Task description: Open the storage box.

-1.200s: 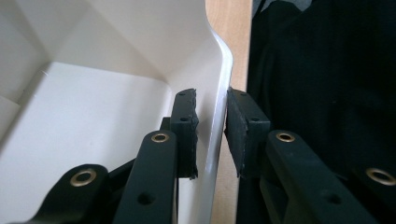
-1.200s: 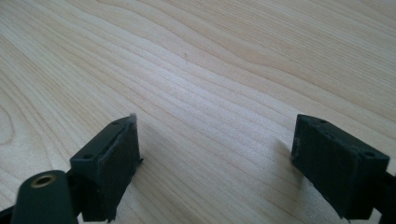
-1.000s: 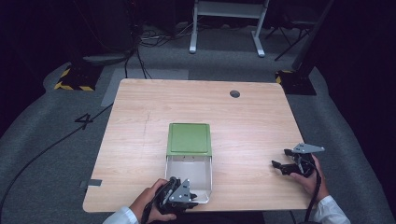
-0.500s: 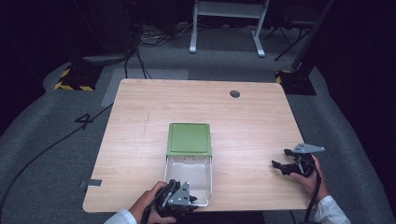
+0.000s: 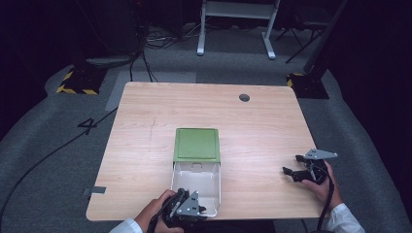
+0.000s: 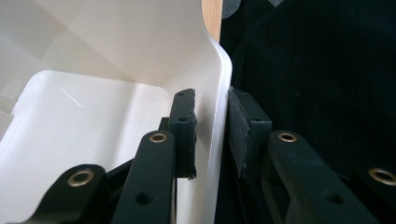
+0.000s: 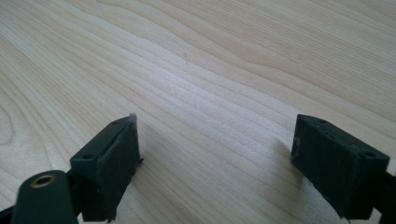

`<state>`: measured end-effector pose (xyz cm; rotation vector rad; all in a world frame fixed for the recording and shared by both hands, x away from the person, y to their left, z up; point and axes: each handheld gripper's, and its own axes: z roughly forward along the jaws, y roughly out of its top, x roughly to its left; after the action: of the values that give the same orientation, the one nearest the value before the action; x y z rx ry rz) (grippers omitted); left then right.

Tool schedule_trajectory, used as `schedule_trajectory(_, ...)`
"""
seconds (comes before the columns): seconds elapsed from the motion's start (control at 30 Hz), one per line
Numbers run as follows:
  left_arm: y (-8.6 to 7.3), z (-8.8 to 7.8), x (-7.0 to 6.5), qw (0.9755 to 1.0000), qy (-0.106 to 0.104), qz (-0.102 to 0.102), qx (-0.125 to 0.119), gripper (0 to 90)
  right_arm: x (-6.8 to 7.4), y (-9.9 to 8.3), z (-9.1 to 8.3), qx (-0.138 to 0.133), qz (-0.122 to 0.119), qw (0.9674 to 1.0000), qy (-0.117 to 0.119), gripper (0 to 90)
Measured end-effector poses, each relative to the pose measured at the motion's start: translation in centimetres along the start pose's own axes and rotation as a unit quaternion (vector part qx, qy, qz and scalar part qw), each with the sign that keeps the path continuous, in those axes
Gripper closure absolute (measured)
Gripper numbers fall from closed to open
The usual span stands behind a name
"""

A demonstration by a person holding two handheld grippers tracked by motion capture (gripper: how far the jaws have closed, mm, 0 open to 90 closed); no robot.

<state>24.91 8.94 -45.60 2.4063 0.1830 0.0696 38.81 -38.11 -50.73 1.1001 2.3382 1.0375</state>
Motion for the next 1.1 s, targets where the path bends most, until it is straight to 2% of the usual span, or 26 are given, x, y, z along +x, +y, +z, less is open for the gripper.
schedule_trajectory(0.37, 0.4, -1.3, -0.1, 0.9994, -0.008, -0.008, -0.033, 67.6, 0.0, 0.0, 0.0, 0.0, 0.0, 1.0, 0.0, 15.5)
schedule_trajectory(0.5, 0.7, -2.3, -0.3, 0.9989, 0.0, -0.004, -0.047, 67.4, 0.0, 0.0, 0.0, 0.0, 0.0, 1.0, 0.0, 15.5)
schedule_trajectory(0.77, 0.8, -4.2, 0.5, 0.9972, 0.035, -0.008, -0.066, 67.4, 0.0, 0.0, 0.0, 0.0, 0.0, 1.0, 0.0, 15.5)
schedule_trajectory(0.97, 0.7, -4.9, 0.8, 0.9964, 0.049, -0.007, -0.07, 67.6, 0.0, 0.0, 0.0, 0.0, 0.001, 1.0, 0.0, 15.5)
schedule_trajectory(1.1, 0.5, -5.6, 1.1, 0.995, 0.072, -0.008, -0.068, 67.6, 0.0, 0.0, 0.0, 0.0, 0.001, 1.0, 0.0, 15.5)
